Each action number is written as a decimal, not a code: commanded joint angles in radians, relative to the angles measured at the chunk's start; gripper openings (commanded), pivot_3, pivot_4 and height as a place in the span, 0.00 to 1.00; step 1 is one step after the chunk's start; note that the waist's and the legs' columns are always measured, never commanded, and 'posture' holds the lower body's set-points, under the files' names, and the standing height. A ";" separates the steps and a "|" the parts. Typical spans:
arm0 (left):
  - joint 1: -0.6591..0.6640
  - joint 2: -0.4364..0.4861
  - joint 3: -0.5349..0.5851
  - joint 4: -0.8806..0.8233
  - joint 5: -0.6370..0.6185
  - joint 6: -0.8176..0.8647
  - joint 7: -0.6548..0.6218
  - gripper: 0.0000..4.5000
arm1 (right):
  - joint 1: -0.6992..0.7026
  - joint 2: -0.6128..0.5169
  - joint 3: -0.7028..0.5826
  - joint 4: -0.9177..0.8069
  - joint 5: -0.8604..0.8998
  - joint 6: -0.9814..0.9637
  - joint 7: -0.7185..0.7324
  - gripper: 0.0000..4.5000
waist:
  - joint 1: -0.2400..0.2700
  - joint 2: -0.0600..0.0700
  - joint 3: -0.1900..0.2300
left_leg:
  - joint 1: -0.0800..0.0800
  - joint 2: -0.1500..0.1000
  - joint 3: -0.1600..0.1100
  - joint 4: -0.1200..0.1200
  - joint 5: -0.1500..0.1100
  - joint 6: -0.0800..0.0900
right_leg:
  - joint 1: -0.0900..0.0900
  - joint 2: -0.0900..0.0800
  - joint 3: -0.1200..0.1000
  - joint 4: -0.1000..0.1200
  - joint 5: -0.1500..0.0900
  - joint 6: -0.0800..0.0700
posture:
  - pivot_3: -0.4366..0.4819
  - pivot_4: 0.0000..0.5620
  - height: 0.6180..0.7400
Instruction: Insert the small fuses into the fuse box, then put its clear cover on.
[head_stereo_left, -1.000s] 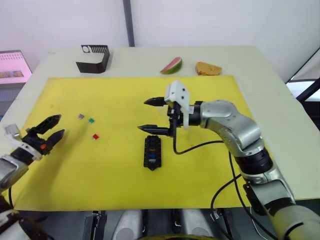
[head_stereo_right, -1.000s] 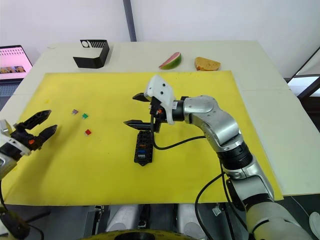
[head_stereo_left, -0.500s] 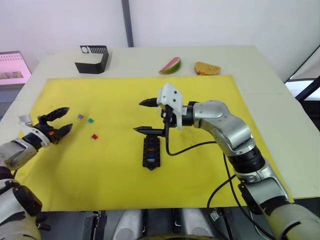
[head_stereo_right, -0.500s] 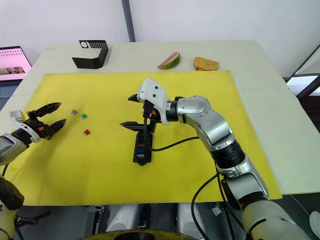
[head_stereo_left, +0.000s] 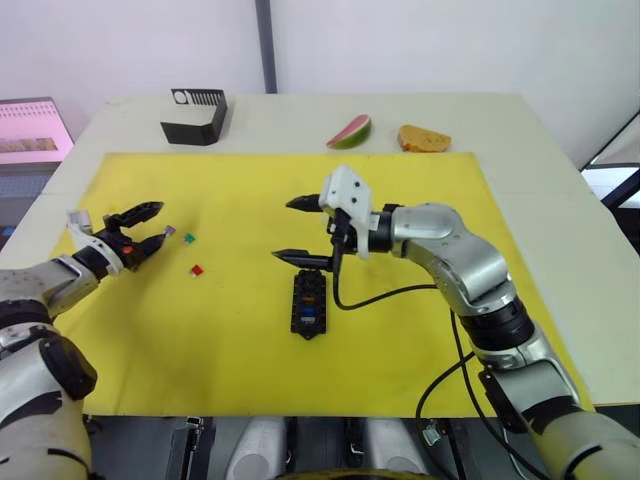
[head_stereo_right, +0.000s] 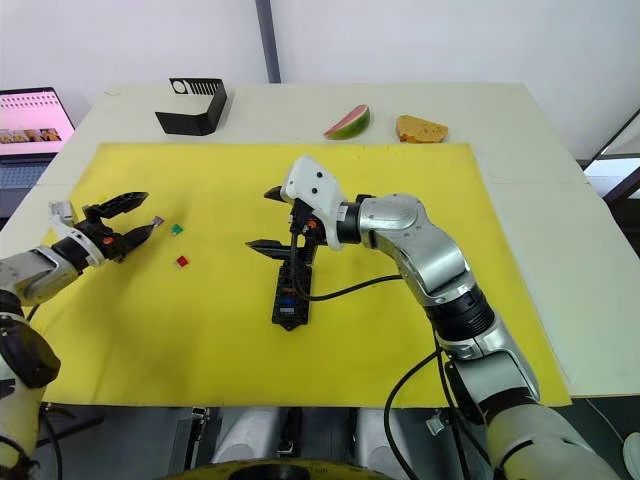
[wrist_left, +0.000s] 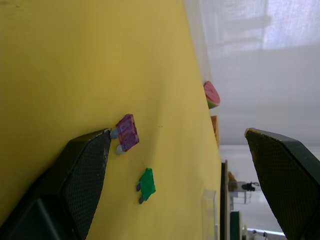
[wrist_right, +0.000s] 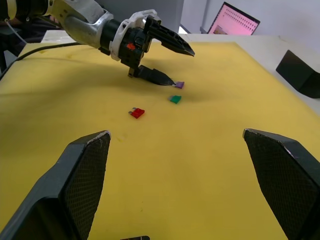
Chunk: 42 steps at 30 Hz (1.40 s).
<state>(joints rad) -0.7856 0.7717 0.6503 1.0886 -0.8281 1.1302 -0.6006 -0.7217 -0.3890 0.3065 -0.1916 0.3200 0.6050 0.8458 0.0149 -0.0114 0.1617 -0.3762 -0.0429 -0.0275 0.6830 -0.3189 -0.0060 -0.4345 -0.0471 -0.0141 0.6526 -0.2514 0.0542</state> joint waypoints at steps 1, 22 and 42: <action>-0.018 -0.022 -0.028 0.028 0.044 -0.007 -0.034 1.00 | -0.004 -0.011 -0.028 -0.050 0.003 0.001 -0.006 1.00 | -0.001 0.000 0.000 | 0.000 0.000 0.000 0.000 0.000 0.000 | 0.000 0.000 0.000 0.000 0.000 0.000 | 0.48 0.27 1.00; -0.043 -0.084 -0.007 0.036 0.117 -0.062 -0.007 1.00 | -0.011 -0.056 -0.023 -0.054 -0.008 -0.014 0.016 1.00 | 0.002 0.003 -0.001 | 0.002 0.000 -0.001 0.000 -0.002 0.005 | 0.002 0.000 0.000 0.001 0.000 0.000 | 0.48 0.27 1.00; -0.020 -0.070 -0.012 0.078 0.181 -0.161 -0.030 0.58 | -0.006 -0.060 -0.014 -0.055 -0.012 -0.020 0.021 1.00 | -0.003 0.002 -0.001 | 0.001 -0.001 -0.001 0.000 -0.002 0.005 | 0.000 0.000 0.000 0.001 0.000 0.000 | 0.48 0.27 1.00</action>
<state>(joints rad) -0.8186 0.7089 0.6574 1.1383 -0.6723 0.9861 -0.6392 -0.7150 -0.4509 0.3045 -0.2035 0.3134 0.6033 0.8645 0.0120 -0.0090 0.1603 -0.3754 -0.0435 -0.0286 0.6829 -0.3213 -0.0013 -0.4341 -0.0474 -0.0141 0.6538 -0.2514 0.0542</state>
